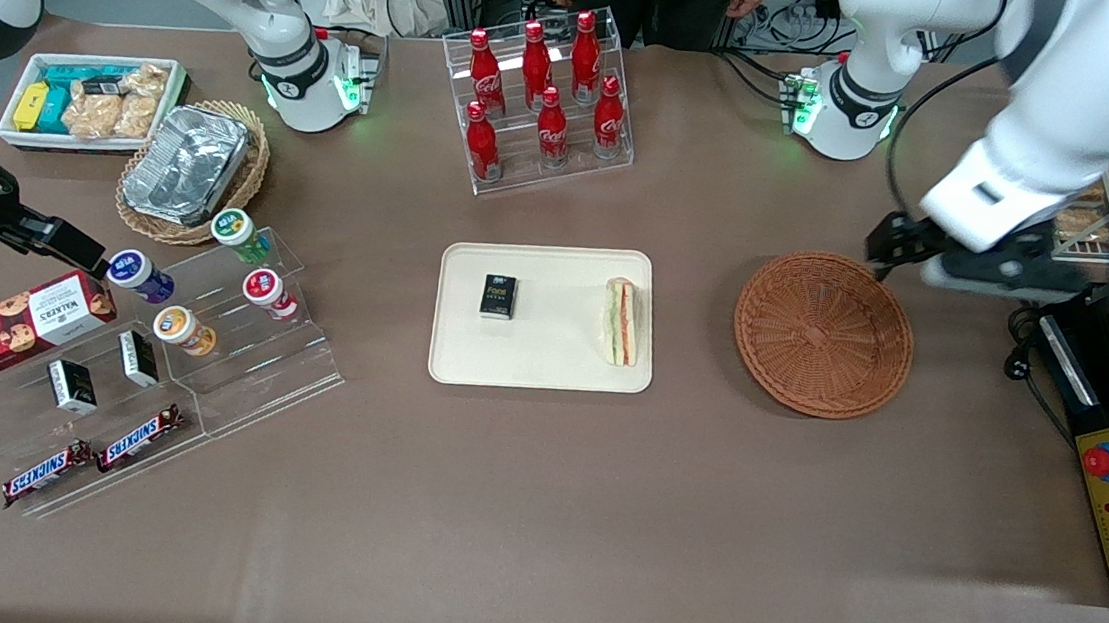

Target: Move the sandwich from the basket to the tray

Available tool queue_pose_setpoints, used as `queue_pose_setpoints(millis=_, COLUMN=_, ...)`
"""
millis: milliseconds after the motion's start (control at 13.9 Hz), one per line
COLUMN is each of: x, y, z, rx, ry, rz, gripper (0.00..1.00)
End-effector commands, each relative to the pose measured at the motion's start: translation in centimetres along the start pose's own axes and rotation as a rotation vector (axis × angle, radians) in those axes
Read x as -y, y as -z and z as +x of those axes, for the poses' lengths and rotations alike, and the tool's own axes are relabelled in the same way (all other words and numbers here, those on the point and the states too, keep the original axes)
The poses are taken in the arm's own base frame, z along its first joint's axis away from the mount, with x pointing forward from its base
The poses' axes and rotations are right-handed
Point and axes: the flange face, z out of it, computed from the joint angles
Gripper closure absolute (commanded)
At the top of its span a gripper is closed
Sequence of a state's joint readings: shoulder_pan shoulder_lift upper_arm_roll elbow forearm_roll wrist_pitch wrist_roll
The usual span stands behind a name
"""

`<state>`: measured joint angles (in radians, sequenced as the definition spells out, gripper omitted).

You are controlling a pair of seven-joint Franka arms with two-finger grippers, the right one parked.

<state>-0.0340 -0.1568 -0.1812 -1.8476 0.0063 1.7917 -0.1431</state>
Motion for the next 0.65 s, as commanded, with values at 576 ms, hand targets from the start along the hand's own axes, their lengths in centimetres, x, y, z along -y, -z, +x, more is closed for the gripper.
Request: queue_pose_setpoints(millis=576, x=0.9, y=3.1, z=5.5, rx=0.012, ry=-0.002, rz=-0.041, gripper=0.0)
